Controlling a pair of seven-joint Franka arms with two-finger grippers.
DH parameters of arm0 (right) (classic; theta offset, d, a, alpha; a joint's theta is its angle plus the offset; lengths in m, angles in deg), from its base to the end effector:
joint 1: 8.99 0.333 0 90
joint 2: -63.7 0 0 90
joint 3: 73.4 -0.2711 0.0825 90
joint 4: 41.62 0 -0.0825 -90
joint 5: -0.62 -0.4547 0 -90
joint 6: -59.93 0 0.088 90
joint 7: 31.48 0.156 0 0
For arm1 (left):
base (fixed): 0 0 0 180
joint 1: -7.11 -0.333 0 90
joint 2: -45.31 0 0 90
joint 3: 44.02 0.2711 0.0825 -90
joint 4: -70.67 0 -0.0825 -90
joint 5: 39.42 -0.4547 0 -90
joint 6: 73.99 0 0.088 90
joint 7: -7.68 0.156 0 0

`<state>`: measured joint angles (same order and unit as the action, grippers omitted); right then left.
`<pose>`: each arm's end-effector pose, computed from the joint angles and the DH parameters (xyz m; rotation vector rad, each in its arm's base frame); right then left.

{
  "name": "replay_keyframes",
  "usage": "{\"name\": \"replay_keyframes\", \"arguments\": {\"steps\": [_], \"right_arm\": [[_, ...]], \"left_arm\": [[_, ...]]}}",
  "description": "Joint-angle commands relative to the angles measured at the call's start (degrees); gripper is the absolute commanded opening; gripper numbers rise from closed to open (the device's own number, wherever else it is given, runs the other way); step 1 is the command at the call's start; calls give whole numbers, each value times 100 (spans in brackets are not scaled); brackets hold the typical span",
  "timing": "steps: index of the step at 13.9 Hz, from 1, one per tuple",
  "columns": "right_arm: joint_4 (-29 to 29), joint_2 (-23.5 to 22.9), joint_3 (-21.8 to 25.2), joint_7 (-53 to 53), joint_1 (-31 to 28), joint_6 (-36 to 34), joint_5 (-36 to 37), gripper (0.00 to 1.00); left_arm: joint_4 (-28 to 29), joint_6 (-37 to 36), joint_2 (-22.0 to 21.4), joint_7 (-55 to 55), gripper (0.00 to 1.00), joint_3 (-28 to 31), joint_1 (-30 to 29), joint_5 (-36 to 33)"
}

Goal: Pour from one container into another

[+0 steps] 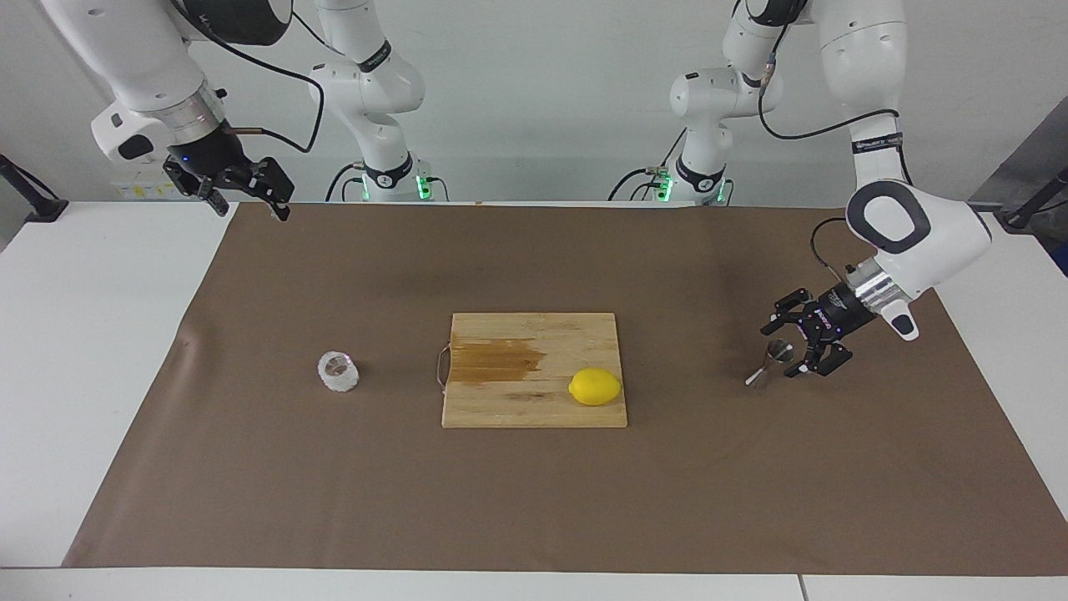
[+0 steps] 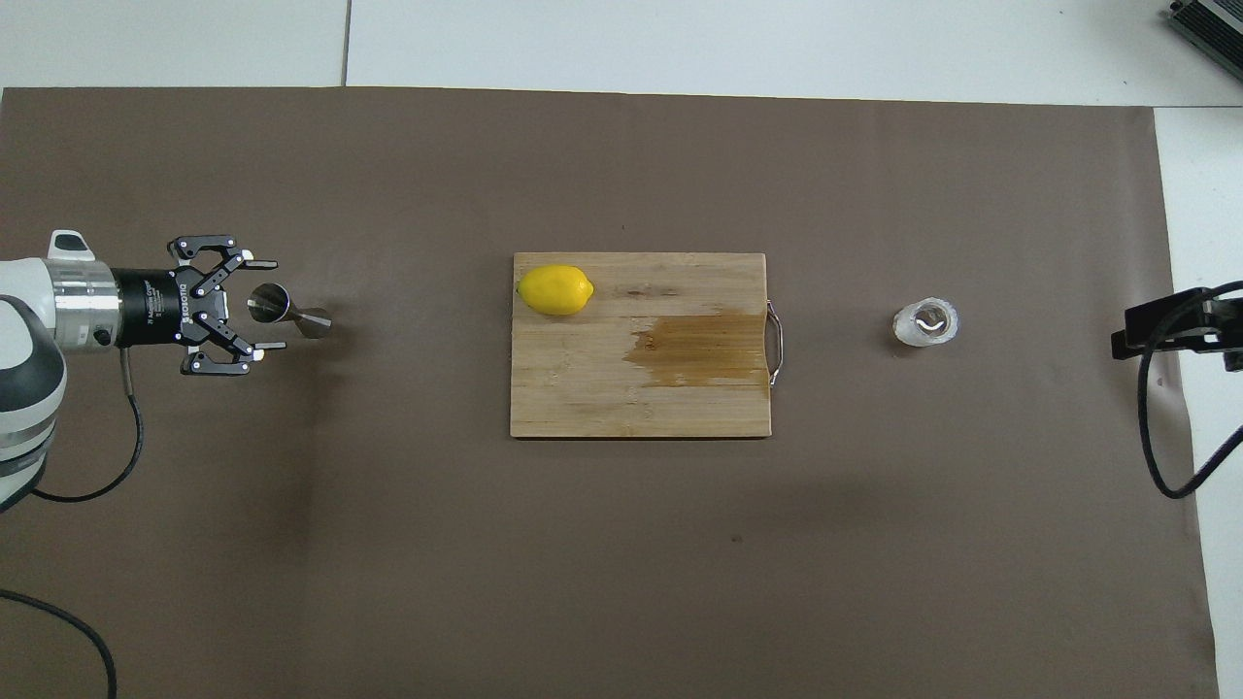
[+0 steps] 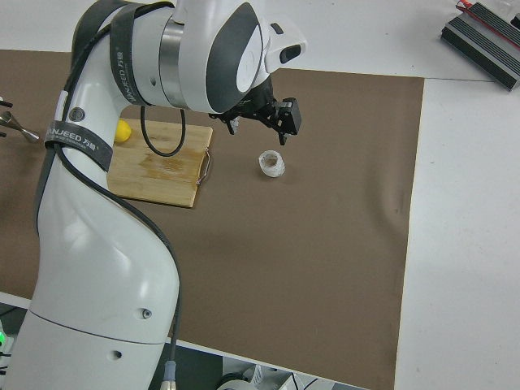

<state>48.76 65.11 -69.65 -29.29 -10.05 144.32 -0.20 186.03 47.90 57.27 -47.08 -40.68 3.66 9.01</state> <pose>0.6023 -0.0486 0.5342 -3.1157 0.1891 0.1243 0.6419 0.0121 0.2299 1.7788 1.7827 -0.4630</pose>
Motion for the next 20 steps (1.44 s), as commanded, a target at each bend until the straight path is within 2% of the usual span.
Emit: {"name": "replay_keyframes", "arguments": {"steps": [1,9,20], "right_arm": [[59,79,39,-52,18,-63,-31,100],[67,79,39,-52,18,-63,-31,100],[67,79,39,-52,18,-63,-31,100]], "left_arm": [[162,194,-115,-53,100,44,64,97],[74,370,-36,-70,100,44,73,193],[39,449,8,-70,87,52,134,211]]}}
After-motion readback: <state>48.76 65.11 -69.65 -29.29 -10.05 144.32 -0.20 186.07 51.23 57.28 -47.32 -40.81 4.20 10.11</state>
